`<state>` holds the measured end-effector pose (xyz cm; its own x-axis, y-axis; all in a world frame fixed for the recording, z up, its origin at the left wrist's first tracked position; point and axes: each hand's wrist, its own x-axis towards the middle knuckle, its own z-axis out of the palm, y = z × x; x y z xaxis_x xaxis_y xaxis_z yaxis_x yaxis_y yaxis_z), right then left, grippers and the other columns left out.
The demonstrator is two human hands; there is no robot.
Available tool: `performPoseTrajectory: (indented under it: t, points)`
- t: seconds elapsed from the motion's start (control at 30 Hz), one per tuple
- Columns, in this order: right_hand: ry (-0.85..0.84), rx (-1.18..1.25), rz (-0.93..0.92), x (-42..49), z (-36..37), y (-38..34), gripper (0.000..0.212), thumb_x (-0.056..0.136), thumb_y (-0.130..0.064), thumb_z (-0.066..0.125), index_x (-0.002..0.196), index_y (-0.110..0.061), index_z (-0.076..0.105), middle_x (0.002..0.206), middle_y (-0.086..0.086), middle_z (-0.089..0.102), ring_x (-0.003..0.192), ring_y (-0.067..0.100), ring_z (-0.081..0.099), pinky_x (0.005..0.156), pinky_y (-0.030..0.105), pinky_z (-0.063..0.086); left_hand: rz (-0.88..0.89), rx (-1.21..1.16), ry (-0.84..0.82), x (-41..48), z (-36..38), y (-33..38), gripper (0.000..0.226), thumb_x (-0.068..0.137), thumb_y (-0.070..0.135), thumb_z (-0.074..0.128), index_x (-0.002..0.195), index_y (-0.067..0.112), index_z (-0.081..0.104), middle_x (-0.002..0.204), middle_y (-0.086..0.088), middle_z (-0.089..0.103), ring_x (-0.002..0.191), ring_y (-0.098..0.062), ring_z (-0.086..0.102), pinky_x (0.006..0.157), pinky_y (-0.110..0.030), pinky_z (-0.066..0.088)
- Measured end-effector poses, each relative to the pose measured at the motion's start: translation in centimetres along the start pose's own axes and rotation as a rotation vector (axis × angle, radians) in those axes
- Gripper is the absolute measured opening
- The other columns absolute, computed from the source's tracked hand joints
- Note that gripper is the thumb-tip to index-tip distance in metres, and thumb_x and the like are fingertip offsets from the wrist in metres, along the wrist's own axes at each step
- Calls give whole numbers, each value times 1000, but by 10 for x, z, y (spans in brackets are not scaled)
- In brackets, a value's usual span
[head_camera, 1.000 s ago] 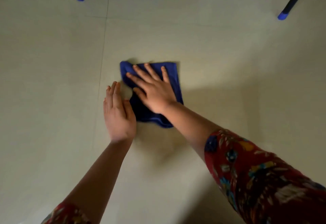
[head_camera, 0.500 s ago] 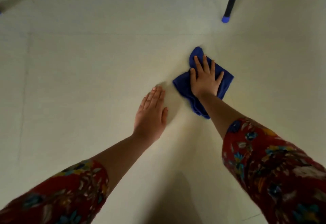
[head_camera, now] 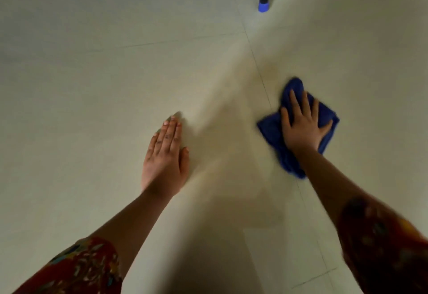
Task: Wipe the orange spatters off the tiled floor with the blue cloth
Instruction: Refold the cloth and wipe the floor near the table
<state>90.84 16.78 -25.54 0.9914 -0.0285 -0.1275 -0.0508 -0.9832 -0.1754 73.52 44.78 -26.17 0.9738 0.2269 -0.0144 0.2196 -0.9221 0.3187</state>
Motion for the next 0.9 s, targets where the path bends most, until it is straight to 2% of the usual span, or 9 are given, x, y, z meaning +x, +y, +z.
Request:
performPoseTrajectory:
  t: [0.1, 0.17, 0.3, 0.37, 0.47, 0.6, 0.73, 0.8, 0.9]
  points:
    - [41, -23, -8, -112, 17, -2, 60, 94, -52, 25, 152, -37, 23, 162, -6, 17, 150, 24, 13, 112, 66, 15, -10, -3, -4, 0, 1, -2, 60, 95, 31, 30, 151, 8, 25, 160, -5, 20, 148, -18, 15, 121, -31, 9]
    - [8, -32, -231, -161, 30, -30, 59, 96, -48, 29, 153, -33, 23, 162, -4, 15, 150, 22, 11, 117, 56, 15, -7, 5, -5, 0, 2, -1, 60, 95, 30, 31, 151, 8, 25, 160, -6, 20, 148, -18, 15, 121, -33, 11]
    - [-69, 22, -618, -104, 33, -85, 55, 99, -47, 31, 152, -33, 28, 162, -4, 19, 150, 18, 13, 119, 49, 12, 5, -6, -3, -1, 1, 1, 60, 95, 30, 32, 151, 9, 24, 159, -6, 21, 147, -19, 17, 121, -33, 11]
    - [-26, 2, -503, -40, 25, -83, 56, 96, -50, 28, 150, -33, 32, 160, -3, 25, 149, 18, 19, 117, 52, 16, 6, -8, -1, -2, 0, -1, 60, 96, 31, 31, 151, 10, 23, 160, -5, 19, 148, -17, 15, 121, -32, 10]
    - [48, -16, -98, 0, 8, -8, 60, 95, -54, 21, 152, -37, 23, 162, -5, 16, 150, 15, 11, 119, 51, 12, 14, 0, 11, -2, 3, -3, 60, 95, 32, 29, 151, 10, 24, 160, -4, 19, 148, -17, 14, 121, -31, 10]
    - [76, 27, 175, -100, 1, 66, 61, 95, -55, 19, 154, -36, 17, 164, -3, 11, 151, 17, 4, 118, 54, 11, 3, 5, 8, -1, 4, -2, 60, 95, 32, 27, 151, 9, 25, 160, -5, 19, 148, -17, 14, 121, -34, 11]
    - [-46, -23, -94, -191, 24, 0, 60, 97, -53, 24, 154, -38, 13, 163, -7, 4, 151, 20, -1, 119, 55, 2, -28, 7, 25, -5, 1, 3, 58, 96, 32, 27, 150, 10, 28, 159, -4, 23, 147, -17, 19, 121, -34, 12]
    - [-57, -18, -172, -149, 21, -17, 59, 98, -54, 26, 153, -40, 14, 163, -9, 5, 151, 19, 0, 118, 56, 1, -30, 13, 47, -15, -4, 8, 55, 97, 31, 28, 148, 10, 33, 156, -5, 30, 145, -19, 25, 120, -35, 14]
    - [9, -3, -58, -53, 12, -36, 57, 99, -53, 25, 154, -39, 13, 164, -5, 8, 151, 23, 1, 117, 60, 4, -62, -16, 49, -46, -13, 11, 55, 97, 31, 27, 147, 10, 34, 156, -4, 31, 145, -18, 25, 119, -36, 15]
